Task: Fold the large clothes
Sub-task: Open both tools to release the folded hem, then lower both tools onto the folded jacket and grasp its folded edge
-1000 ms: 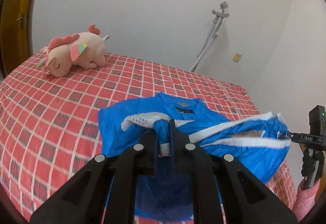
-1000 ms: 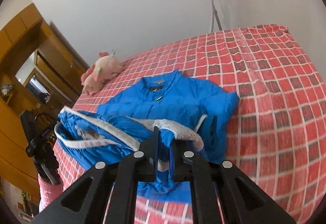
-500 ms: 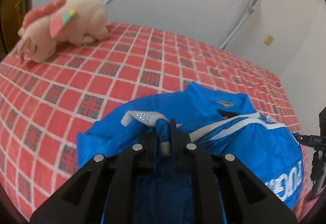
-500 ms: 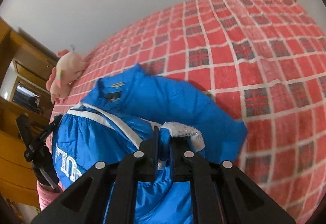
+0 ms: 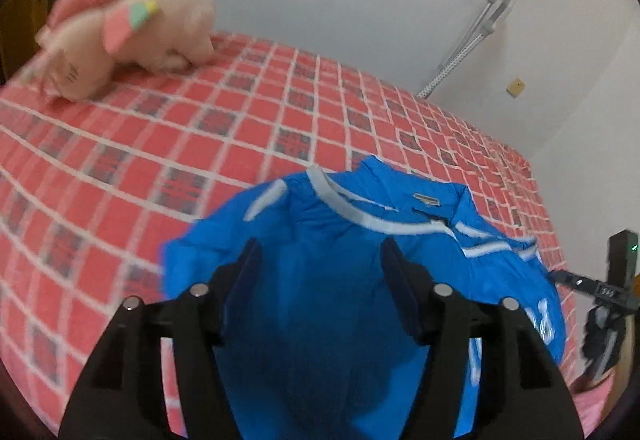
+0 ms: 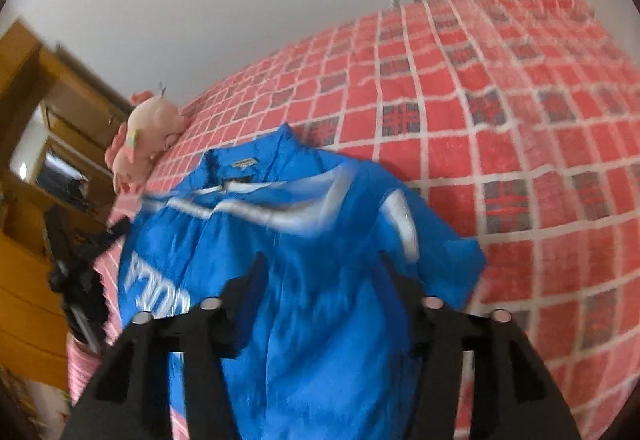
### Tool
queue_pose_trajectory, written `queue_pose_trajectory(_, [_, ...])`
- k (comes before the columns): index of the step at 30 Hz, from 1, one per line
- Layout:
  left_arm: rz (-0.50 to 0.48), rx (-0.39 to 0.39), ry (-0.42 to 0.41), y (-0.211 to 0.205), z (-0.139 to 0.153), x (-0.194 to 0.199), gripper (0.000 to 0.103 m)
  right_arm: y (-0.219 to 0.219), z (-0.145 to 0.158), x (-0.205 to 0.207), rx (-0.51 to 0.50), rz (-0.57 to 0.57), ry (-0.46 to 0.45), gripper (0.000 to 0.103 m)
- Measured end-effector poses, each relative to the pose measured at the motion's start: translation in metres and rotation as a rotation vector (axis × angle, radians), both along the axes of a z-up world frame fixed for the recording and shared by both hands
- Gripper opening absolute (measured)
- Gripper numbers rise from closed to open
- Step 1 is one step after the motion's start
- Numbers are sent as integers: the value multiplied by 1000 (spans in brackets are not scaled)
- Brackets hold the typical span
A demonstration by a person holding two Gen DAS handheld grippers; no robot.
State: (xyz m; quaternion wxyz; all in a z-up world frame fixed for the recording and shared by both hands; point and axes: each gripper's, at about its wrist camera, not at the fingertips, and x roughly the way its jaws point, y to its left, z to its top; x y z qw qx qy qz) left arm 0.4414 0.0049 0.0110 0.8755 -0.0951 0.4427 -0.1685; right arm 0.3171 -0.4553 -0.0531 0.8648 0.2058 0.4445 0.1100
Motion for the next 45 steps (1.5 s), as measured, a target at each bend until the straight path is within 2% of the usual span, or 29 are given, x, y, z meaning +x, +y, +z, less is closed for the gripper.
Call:
queue_pose_trajectory(3, [15, 76, -26, 17, -1, -23, 69, 2, -1, -15, -39, -3, 5, 57])
queue_pose_trajectory(5, [14, 105, -16, 23, -9, -33, 69, 3, -7, -22, -55, -4, 15, 58])
queue_pose_trajectory(8, [-21, 93, 6, 24, -25, -46, 67, 9, -21, -27, -73, 8, 39, 57])
queue_pose_trajectory(9, [-26, 98, 7, 22, -28, -49, 58, 12, -24, -28, -97, 3, 36, 47])
queue_pose_trajectory(10, [-28, 112, 2, 18, -31, -53, 45, 16, -25, -29, -129, -7, 29, 33])
queue_pose_trajectory(11, [-30, 137, -12, 12, -34, -57, 37, 18, -25, -32, -157, -28, 12, 26])
queue_pose_trajectory(13, [-26, 163, -42, 5, -33, -62, 14, 20, -22, -34, -165, -46, -7, 9])
queue_pose_trajectory(16, [-3, 166, -95, -1, -20, -65, 7, 17, -6, -39, -158, -79, -54, 6])
queue_pose_trajectory(20, [43, 99, -196, -1, 13, -60, 6, 7, 22, -35, -106, -124, -126, 5])
queue_pose_trajectory(23, [60, 148, -237, -13, 18, -48, 6, 5, 26, -18, -133, -156, -127, 5])
queue_pose_trajectory(24, [67, 168, -233, -18, 15, -42, 6, 5, 20, -8, -149, -168, -110, 5])
queue_pose_trajectory(27, [89, 212, -148, -24, -12, -16, 6, 2, -7, 11, -170, -194, -42, 5])
queue_pose_trajectory(29, [93, 206, -84, -20, -35, -4, 8, 0, -28, 22, -161, -196, -4, 5])
queue_pose_trajectory(32, [80, 221, -83, -19, -55, -1, 10, 0, -52, 28, -140, -182, -4, 9])
queue_pose_trajectory(35, [80, 237, -94, -21, -59, -5, 11, 3, -59, 27, -145, -189, -12, 10])
queue_pose_trajectory(38, [92, 230, -81, -18, -56, -7, 12, 3, -51, 22, -162, -220, -15, 11])
queue_pose_trajectory(41, [122, 221, -90, -14, -40, -18, 20, 4, -26, -1, -206, -287, -84, 26])
queue_pose_trajectory(43, [142, 208, -127, -12, -24, -31, 30, 10, -7, -16, -249, -327, -127, 29])
queue_pose_trajectory(45, [145, 196, -176, -18, -6, -45, 31, 28, 6, -26, -244, -291, -166, 29])
